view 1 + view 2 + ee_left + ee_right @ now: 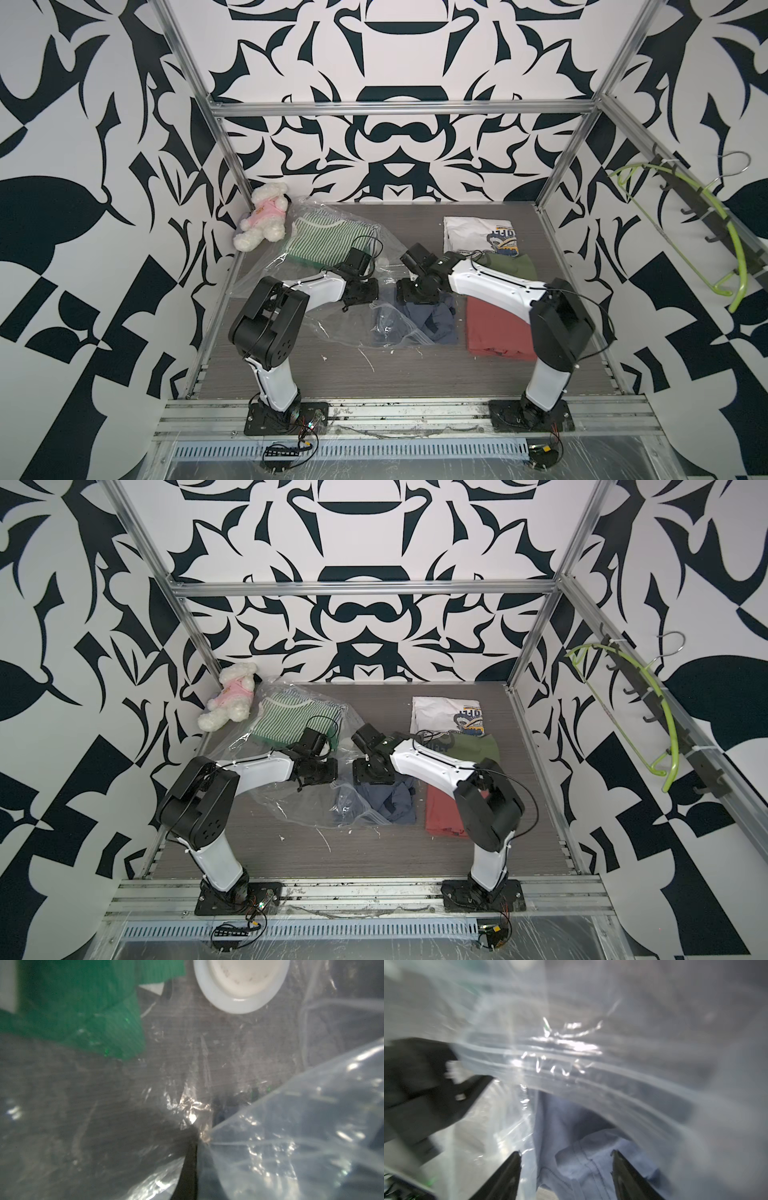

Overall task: Take the tank top out of the vacuum bag
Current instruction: Adjust the tank top in the vacuum bag.

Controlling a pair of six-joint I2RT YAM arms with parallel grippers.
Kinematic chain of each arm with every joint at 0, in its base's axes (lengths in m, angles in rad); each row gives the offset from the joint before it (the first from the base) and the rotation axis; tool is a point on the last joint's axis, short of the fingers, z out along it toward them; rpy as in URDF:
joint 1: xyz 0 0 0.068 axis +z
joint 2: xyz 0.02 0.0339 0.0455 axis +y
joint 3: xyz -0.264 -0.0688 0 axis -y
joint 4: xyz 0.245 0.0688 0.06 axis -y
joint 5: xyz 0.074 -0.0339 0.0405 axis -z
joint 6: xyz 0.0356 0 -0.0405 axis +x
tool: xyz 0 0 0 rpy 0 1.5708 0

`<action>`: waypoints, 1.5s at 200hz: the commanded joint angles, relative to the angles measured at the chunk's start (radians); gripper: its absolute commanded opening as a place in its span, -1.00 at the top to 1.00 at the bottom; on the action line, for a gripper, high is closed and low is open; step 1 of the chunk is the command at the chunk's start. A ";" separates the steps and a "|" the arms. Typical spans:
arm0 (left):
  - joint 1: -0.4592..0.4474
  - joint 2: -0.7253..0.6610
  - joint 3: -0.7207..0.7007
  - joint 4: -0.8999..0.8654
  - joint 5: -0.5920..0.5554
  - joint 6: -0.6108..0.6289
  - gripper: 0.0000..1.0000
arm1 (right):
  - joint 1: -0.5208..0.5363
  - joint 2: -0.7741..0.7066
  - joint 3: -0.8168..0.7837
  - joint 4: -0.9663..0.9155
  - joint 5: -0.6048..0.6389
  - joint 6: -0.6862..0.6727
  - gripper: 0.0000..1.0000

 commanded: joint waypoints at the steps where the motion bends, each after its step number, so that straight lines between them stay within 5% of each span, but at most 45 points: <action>1: -0.003 0.001 -0.042 -0.080 -0.024 -0.005 1.00 | 0.014 0.044 0.071 -0.148 0.060 -0.026 -0.47; 15: -0.003 0.002 -0.045 -0.078 -0.025 -0.005 1.00 | 0.018 0.066 0.090 -0.167 0.071 -0.020 -0.42; 61: -0.003 0.007 -0.046 -0.074 -0.024 -0.005 1.00 | 0.021 -0.076 -0.019 -0.140 0.156 0.043 0.52; 135: -0.003 0.012 -0.037 -0.074 -0.033 -0.005 1.00 | -0.014 -0.354 -0.323 -0.143 0.180 0.283 1.00; 186: -0.003 0.007 -0.033 -0.086 -0.039 -0.003 1.00 | -0.097 -0.468 -0.433 -0.160 0.150 0.363 1.00; 198: -0.003 0.004 -0.036 -0.086 -0.043 -0.003 1.00 | -0.109 -0.503 -0.450 -0.160 0.152 0.375 0.82; 219: -0.003 0.005 -0.036 -0.089 -0.043 -0.003 1.00 | -0.114 -0.592 -0.469 -0.120 0.227 0.362 -0.11; 235: -0.003 0.003 -0.034 -0.092 -0.043 -0.003 1.00 | -0.152 -0.636 -0.485 -0.038 0.195 0.306 -0.52; 275: -0.003 -0.001 -0.022 -0.104 -0.050 0.005 1.00 | -0.250 -0.561 -0.485 0.124 -0.060 0.213 -0.97; 300: -0.003 -0.003 -0.022 -0.101 -0.045 0.003 1.00 | -0.258 -0.447 -0.474 0.130 -0.118 0.203 -0.99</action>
